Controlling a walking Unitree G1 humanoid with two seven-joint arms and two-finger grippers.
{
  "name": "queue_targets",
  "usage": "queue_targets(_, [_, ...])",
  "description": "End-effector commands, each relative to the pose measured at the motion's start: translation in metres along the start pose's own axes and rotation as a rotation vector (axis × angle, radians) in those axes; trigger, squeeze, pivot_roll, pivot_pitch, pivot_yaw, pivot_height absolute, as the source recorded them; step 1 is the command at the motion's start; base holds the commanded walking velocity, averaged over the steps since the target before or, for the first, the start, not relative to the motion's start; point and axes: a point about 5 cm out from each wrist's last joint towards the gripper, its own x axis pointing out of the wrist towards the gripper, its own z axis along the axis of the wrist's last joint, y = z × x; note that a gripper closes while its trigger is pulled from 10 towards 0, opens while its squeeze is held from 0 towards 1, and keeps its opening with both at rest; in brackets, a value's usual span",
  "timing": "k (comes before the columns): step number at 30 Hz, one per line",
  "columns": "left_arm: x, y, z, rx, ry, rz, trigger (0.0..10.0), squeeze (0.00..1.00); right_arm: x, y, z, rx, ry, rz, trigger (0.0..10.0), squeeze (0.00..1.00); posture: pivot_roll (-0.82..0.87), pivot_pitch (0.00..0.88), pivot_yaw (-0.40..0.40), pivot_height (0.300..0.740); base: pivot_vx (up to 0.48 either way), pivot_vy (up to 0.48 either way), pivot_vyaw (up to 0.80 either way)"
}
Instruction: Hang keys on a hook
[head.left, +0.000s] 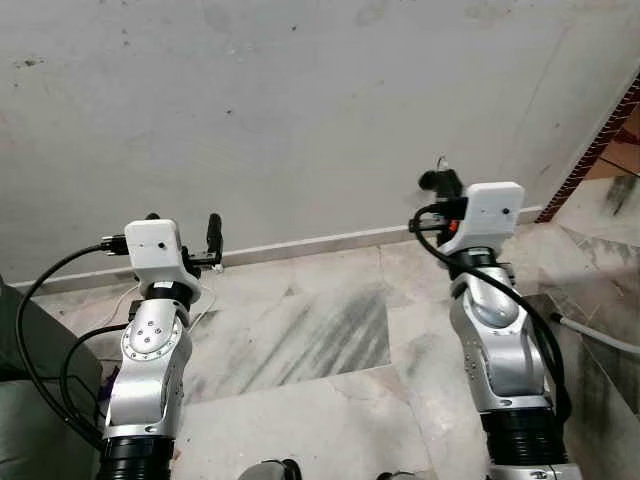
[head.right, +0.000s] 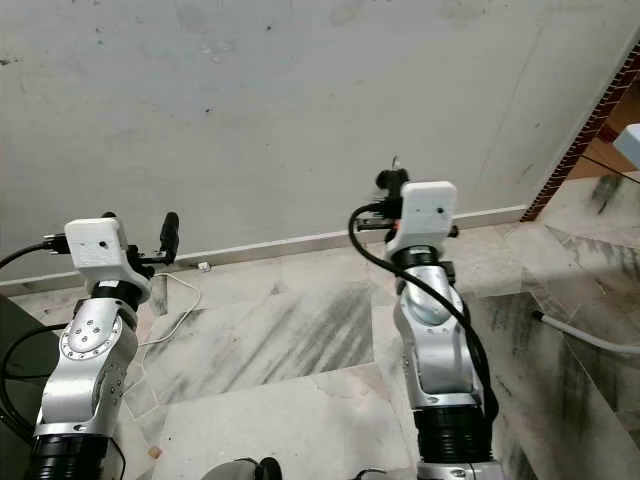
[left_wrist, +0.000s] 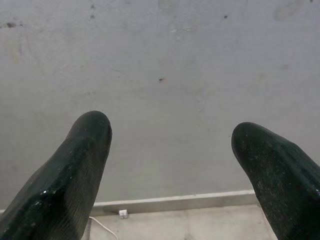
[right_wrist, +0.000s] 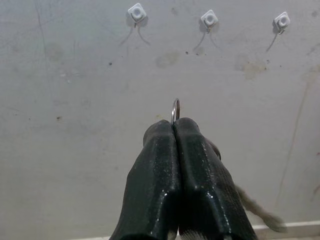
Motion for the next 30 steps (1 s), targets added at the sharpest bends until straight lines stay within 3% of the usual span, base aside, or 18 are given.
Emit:
queue_targets(1, [-0.0022, -0.0008, 0.0027, -0.007, -0.020, -0.006, 10.0, 0.00, 0.0002, 0.0017, 0.0061, 0.007, -0.034, 0.014, 10.0, 0.00, 0.00, 0.163, 0.046, 0.740, 0.480, 0.000, 0.00])
queue_targets(18, [-0.0032, 0.0006, 0.0025, -0.016, -0.018, -0.013, 10.0, 0.00, 0.0008, -0.0004, 0.0019, 0.007, -0.008, 0.013, 10.0, 0.00, 0.01, 0.163, 0.046, 0.740, 0.480, 0.000, 0.00])
queue_targets(21, [-0.0029, -0.0007, 0.0005, -0.017, -0.008, -0.019, 10.0, 0.00, 0.0065, -0.0068, -0.0005, -0.147, 0.010, 0.002, 10.0, 0.00, 0.00, 0.158, 0.043, 0.740, 0.480, 0.000, 0.00])
queue_targets(22, [-0.0031, -0.0011, 0.0002, -0.017, -0.007, -0.019, 10.0, 0.00, 0.0074, -0.0070, -0.0018, -0.149, 0.016, 0.004, 10.0, 0.00, 0.00, 0.158, 0.041, 0.740, 0.480, 0.000, 0.00])
queue_targets(27, [-0.0036, -0.0008, -0.0001, -0.017, -0.006, -0.016, 10.0, 0.00, 0.0084, -0.0082, -0.0018, -0.129, 0.015, 0.010, 10.0, 0.00, 0.01, 0.159, 0.038, 0.740, 0.480, 0.000, 0.00])
queue_targets(30, [-0.0043, -0.0003, -0.0008, -0.017, -0.004, -0.014, 10.0, 0.00, 0.0093, -0.0057, -0.0030, -0.033, 0.006, 0.043, 10.0, 0.00, 0.01, 0.161, 0.038, 0.740, 0.480, 0.000, 0.00])
